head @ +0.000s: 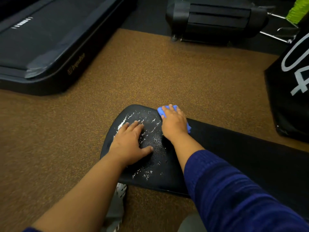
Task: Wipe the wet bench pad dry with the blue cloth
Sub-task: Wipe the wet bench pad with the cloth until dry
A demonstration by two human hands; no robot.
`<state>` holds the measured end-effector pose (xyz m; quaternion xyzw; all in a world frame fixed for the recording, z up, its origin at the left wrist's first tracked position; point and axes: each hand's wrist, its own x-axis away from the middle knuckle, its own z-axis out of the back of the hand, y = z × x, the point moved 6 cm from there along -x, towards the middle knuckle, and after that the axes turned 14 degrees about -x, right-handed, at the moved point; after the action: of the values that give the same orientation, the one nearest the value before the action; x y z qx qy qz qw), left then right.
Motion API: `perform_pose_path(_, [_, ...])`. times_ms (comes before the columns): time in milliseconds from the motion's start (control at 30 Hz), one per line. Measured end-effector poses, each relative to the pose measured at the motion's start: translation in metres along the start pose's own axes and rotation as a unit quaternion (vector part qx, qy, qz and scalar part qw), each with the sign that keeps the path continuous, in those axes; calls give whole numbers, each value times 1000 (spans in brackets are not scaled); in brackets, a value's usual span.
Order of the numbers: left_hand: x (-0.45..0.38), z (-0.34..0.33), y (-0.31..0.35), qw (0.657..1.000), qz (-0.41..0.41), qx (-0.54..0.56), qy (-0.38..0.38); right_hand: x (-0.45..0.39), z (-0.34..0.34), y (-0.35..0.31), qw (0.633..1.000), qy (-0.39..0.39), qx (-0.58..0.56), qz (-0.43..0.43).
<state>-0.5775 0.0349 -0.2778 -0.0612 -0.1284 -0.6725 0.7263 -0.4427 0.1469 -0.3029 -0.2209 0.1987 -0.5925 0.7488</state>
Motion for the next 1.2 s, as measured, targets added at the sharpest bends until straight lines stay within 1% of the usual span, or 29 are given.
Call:
perform_pose_path(33, [0,-1,-4,1000,7,-1,-7,0,-7,-10,999,-29,9,34])
perform_pose_path(100, [0,-2,-8,1000,9,-3,-24,2,-9,-15,992,-82,-14,95])
perform_pose_path(133, [0,-2,-9,999,7,-4,-33,2,-8,-9,989,-89,-35,115])
perform_pose_path(167, [-1,-1,-10,999,4,-5,-40,0,-4,2,989,-78,-46,116])
perform_pose_path(233, [-2,3,-12,999,-1,-5,-54,-2,0,19,998,-25,-18,57])
perform_pose_path(300, [-5,5,-14,997,-3,2,-72,3,0,15,1000,24,1,-17])
perform_pose_path(333, [-6,5,-15,997,-5,6,-78,8,-3,3,1000,24,-2,-12])
perform_pose_path(400, [-6,4,-16,996,-11,4,-85,23,-13,-25,995,-34,-21,92])
perform_pose_path(433, [-6,3,-15,996,-13,2,-87,33,-13,-31,985,-71,-41,153])
perform_pose_path(467, [-5,3,-15,996,-12,3,-87,43,-8,-29,974,-101,-57,196])
perform_pose_path(500, [-4,2,-16,996,-10,6,-91,48,-2,-19,967,-116,-63,218])
perform_pose_path(533, [-2,2,-15,995,-9,8,-95,46,4,-5,968,-109,-58,218])
perform_pose_path(567, [-1,2,-15,995,-9,9,-100,41,10,10,977,-83,-48,193])
perform_pose_path(633, [1,2,-14,994,-11,9,-104,28,17,31,997,-22,-24,74])
perform_pose_path(667, [2,2,-13,994,-10,10,-104,26,16,31,1000,-2,-9,20])
perform_pose_path(700, [2,2,-13,995,-9,12,-103,27,13,23,1000,9,-6,-4])
perform_pose_path(733, [2,2,-12,995,-9,14,-102,32,7,10,1000,4,-10,8])
perform_pose_path(767, [2,1,-13,995,-8,16,-100,41,1,-5,998,-21,-22,53])
perform_pose_path(833, [1,0,-15,995,-11,20,-97,68,-3,-24,978,-99,-57,173])
perform_pose_path(867, [1,-1,-16,995,-14,22,-97,80,1,-22,965,-134,-69,213])
perform_pose_path(900, [1,-1,-16,995,-16,23,-100,85,6,-11,960,-147,-67,231])
perform_pose_path(933, [1,-2,-17,994,-19,22,-103,83,14,3,964,-129,-59,225])
perform_pose_path(967, [1,-3,-18,994,-20,22,-106,76,21,18,976,-91,-55,188])
perform_pose_path(1033, [0,-3,-18,994,-17,27,-105,66,24,35,995,-23,-50,78])
perform_pose_path(1067, [0,-3,-18,994,-16,29,-102,68,18,31,998,-6,-41,43])
perform_pose_path(1100, [-1,-3,-18,994,-15,31,-100,75,10,20,998,-1,-38,41])
perform_pose_path(1133, [-1,-4,-18,995,-13,32,-98,85,3,8,997,-7,-47,68])
perform_pose_path(1167, [-2,-4,-18,995,-12,34,-97,99,-1,-4,991,-27,-58,120])
perform_pose_path(1200, [-2,-4,-18,995,-12,35,-97,114,-2,-9,979,-66,-65,180])
